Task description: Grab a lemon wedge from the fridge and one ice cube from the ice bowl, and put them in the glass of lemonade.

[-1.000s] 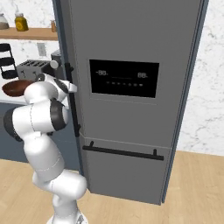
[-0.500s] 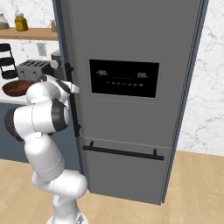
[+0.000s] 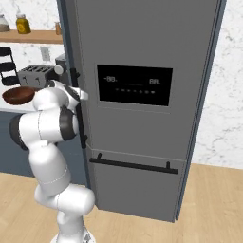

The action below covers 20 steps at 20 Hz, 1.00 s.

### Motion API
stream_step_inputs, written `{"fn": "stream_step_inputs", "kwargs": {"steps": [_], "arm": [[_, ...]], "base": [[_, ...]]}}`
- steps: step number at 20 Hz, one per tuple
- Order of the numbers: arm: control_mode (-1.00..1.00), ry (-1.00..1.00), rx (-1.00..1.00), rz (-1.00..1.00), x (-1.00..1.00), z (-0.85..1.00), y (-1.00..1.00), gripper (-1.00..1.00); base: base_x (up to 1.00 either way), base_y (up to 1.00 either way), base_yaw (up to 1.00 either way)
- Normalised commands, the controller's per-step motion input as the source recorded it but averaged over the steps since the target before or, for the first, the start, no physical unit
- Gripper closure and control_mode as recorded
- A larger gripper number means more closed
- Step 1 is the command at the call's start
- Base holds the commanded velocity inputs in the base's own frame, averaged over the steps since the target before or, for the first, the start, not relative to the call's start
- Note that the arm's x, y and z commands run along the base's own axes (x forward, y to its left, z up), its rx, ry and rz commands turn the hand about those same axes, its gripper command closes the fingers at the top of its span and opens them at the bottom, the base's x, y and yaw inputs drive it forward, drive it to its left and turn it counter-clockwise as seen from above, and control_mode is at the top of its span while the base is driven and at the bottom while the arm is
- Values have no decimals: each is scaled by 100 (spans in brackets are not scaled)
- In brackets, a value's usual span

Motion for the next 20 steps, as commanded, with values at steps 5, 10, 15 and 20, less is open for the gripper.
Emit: {"fn": "stream_step_inputs", "kwargs": {"steps": [5, 10, 15, 20], "arm": [[-100, 0, 0, 0, 19, 0, 0, -100], [-100, -1, 0, 0, 20, -2, 0, -100], [-100, -2, 0, 0, 15, -4, 0, 100], [-100, 0, 0, 0, 0, 0, 0, 100]], "base": [[0, 0, 0], [0, 0, 0], [0, 0, 0], [0, 0, 0]]}}
